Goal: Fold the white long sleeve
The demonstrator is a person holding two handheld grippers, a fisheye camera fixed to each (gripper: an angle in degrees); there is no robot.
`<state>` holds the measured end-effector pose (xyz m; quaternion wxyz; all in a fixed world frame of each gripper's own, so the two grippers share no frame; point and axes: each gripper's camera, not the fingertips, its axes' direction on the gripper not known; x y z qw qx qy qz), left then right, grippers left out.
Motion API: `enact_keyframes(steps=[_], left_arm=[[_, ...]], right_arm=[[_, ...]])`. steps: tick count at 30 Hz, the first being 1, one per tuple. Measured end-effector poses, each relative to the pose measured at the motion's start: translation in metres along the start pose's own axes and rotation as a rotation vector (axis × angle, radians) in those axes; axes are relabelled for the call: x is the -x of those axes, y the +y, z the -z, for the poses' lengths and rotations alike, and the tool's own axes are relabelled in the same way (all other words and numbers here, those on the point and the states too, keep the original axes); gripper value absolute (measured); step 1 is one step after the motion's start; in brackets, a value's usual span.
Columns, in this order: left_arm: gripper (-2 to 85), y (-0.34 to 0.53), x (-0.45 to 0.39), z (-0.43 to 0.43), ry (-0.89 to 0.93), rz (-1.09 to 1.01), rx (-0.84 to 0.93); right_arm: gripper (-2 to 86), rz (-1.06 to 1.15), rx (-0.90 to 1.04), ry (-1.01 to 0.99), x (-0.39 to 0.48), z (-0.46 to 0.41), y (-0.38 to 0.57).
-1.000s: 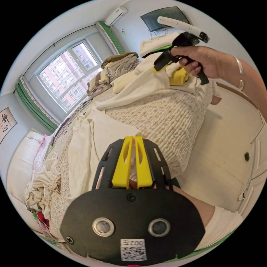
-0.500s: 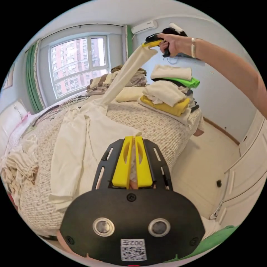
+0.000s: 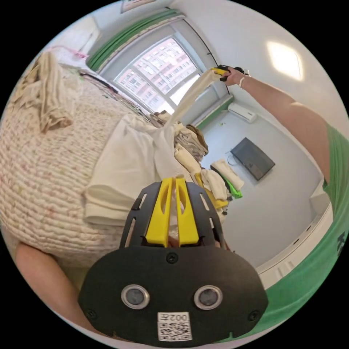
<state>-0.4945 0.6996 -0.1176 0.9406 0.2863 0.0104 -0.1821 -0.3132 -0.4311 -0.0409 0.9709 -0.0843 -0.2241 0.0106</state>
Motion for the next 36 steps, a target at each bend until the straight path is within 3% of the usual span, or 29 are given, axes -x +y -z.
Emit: enact_keyframes(steps=[6,11,15,20,25,27,29,31,36], left_arm=[[-1.2,-0.026,0.044,0.041,0.029,0.124,-0.019],[-1.2,-0.034,0.043,0.061,0.113,0.120,-0.045],[-0.9,-0.038,0.034,0.086,0.170,0.096,-0.142],[-0.9,-0.040,-0.004,0.106,-0.012,-0.032,-0.179],[-0.9,-0.044,-0.065,0.057,0.040,-0.229,0.034],[-0.9,-0.042,-0.090,0.031,-0.058,-0.306,0.096],[-0.8,-0.040,-0.117,-0.006,-0.355,-0.383,0.188],[-0.6,-0.032,-0.128,-0.022,-0.479,-0.448,0.199],[1.3,-0.008,-0.124,-0.050,-0.523,-0.481,0.277]], right_arm=[[-0.7,0.084,0.138,-0.049,0.072,-0.092,0.019],[-0.6,0.060,0.210,-0.089,0.078,-0.129,0.041],[-0.6,0.003,0.145,-0.055,0.058,-0.103,0.046],[-0.6,-0.013,0.080,-0.028,0.038,-0.043,0.054],[-0.6,-0.009,0.056,-0.002,0.028,0.011,0.080],[-0.5,0.014,0.080,0.003,0.027,0.025,0.094],[-0.5,0.035,0.094,0.018,0.028,0.033,0.103],[-0.5,0.056,0.108,0.023,0.029,0.038,0.111],[-0.5,0.110,0.137,-0.010,0.039,0.043,0.129]])
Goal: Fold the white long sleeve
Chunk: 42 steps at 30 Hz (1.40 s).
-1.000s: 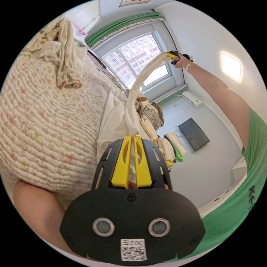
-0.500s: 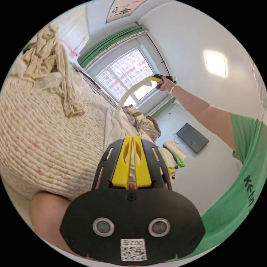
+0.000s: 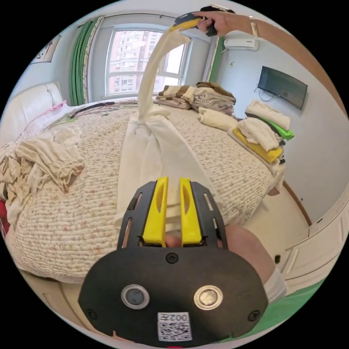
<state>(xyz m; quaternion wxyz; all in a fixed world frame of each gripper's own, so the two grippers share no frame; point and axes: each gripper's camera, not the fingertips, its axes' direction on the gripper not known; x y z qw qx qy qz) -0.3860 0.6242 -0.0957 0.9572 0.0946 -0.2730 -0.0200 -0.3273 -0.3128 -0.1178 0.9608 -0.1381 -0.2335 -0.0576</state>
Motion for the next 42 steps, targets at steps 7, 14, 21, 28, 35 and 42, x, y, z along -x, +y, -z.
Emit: enact_keyframes(steps=[7,14,21,28,35,42], left_arm=[[1.2,0.003,-0.017,0.002,-0.084,0.009,-0.004],[2.3,0.001,-0.018,0.012,-0.084,0.001,0.014],[2.9,-0.007,-0.019,0.022,-0.106,-0.010,0.030],[-1.0,-0.026,0.016,0.036,0.004,0.123,0.085],[-1.1,-0.044,0.086,0.081,0.070,0.360,0.009],[-1.2,-0.025,0.151,0.081,0.258,0.576,0.079]], right_arm=[[-0.6,0.020,0.029,-0.019,0.006,-0.014,0.010],[-0.5,-0.019,0.047,-0.061,0.000,-0.039,0.016],[-0.5,-0.013,0.051,-0.084,0.001,-0.060,0.018],[-0.5,-0.021,0.058,-0.108,-0.010,-0.082,0.024],[-0.5,-0.053,0.037,-0.120,-0.037,-0.098,0.027],[-0.4,-0.101,0.011,-0.165,-0.066,-0.114,0.035]])
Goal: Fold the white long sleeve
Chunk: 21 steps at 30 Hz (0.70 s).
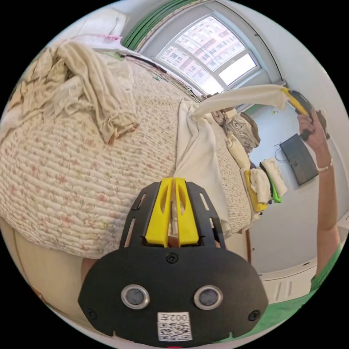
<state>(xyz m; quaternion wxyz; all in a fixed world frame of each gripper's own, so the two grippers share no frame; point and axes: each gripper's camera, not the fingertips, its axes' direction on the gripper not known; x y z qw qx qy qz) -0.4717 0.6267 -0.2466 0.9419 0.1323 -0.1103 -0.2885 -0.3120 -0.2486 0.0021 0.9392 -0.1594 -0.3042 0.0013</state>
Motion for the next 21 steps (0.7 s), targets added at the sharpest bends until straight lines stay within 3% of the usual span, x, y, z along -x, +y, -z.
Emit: enact_keyframes(steps=[6,10,13,16,19,21], left_arm=[[-1.0,0.004,0.004,0.018,0.016,-0.019,-0.037],[-0.9,0.010,0.003,0.055,-0.117,0.003,-0.211],[-0.9,0.011,-0.013,0.075,-0.076,-0.063,-0.262],[-0.9,0.006,-0.038,0.075,0.137,-0.181,-0.172],[-0.9,0.007,-0.046,0.073,0.289,-0.166,-0.140],[-0.9,0.010,-0.046,0.075,0.278,-0.155,-0.161]], right_arm=[[-0.4,-0.179,-0.127,-0.044,-0.025,0.012,0.024],[-0.3,-0.291,-0.152,-0.073,-0.041,0.013,0.059],[-0.1,-0.378,-0.094,-0.113,-0.060,-0.008,0.100],[0.3,-0.451,0.005,-0.162,-0.078,-0.038,0.149],[1.0,-0.473,0.141,-0.173,-0.090,-0.075,0.201],[2.2,-0.443,0.327,-0.202,-0.095,-0.115,0.246]])
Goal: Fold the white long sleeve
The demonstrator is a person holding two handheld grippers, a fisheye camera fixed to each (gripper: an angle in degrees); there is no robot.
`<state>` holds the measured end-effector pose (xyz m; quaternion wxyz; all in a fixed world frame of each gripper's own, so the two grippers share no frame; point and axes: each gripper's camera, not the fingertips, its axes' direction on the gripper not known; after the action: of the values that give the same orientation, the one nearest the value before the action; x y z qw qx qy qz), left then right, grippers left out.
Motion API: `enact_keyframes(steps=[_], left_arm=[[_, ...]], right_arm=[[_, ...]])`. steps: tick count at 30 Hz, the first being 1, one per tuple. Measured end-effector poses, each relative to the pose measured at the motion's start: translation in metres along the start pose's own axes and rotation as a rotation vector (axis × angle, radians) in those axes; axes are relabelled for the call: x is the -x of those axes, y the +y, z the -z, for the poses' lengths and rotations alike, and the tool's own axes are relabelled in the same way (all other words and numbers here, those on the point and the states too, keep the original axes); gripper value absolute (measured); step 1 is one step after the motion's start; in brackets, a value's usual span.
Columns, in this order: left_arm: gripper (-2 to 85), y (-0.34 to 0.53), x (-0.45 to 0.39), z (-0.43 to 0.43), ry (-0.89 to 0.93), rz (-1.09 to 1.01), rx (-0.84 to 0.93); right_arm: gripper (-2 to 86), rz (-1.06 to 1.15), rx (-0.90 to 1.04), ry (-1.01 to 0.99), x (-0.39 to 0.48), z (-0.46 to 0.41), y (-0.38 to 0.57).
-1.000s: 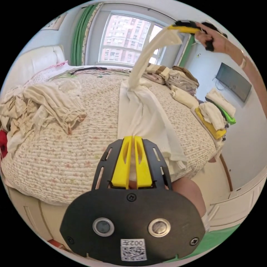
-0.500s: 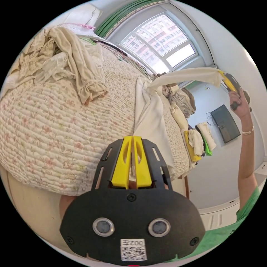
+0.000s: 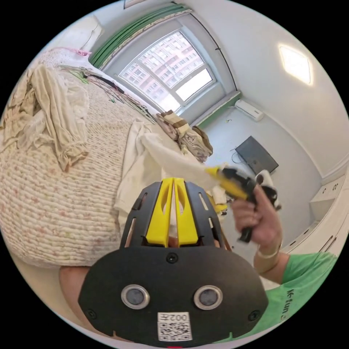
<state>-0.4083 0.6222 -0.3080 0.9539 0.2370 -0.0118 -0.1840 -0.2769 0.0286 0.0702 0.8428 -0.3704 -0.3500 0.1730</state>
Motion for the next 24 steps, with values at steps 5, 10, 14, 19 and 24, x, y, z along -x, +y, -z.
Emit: enact_keyframes(steps=[5,10,14,19,24], left_arm=[[-0.9,0.009,0.006,-0.024,-0.130,-0.017,0.157],[-0.9,0.036,0.024,-0.054,-0.148,0.029,0.292],[-0.9,0.064,0.031,-0.054,-0.156,0.038,0.265],[-0.7,0.094,0.023,-0.059,-0.194,-0.085,0.243],[1.5,0.123,-0.012,-0.080,-0.285,-0.288,0.125]], right_arm=[[4.3,0.048,0.044,-0.008,-0.055,-0.035,0.042],[3.5,0.093,-0.062,-0.127,-0.093,-0.021,0.036],[1.1,0.002,-0.081,-0.360,-0.127,-0.017,0.012],[0.2,-0.082,-0.112,-0.573,-0.149,-0.016,-0.017],[0.1,-0.118,-0.109,-0.643,-0.150,-0.023,-0.041]])
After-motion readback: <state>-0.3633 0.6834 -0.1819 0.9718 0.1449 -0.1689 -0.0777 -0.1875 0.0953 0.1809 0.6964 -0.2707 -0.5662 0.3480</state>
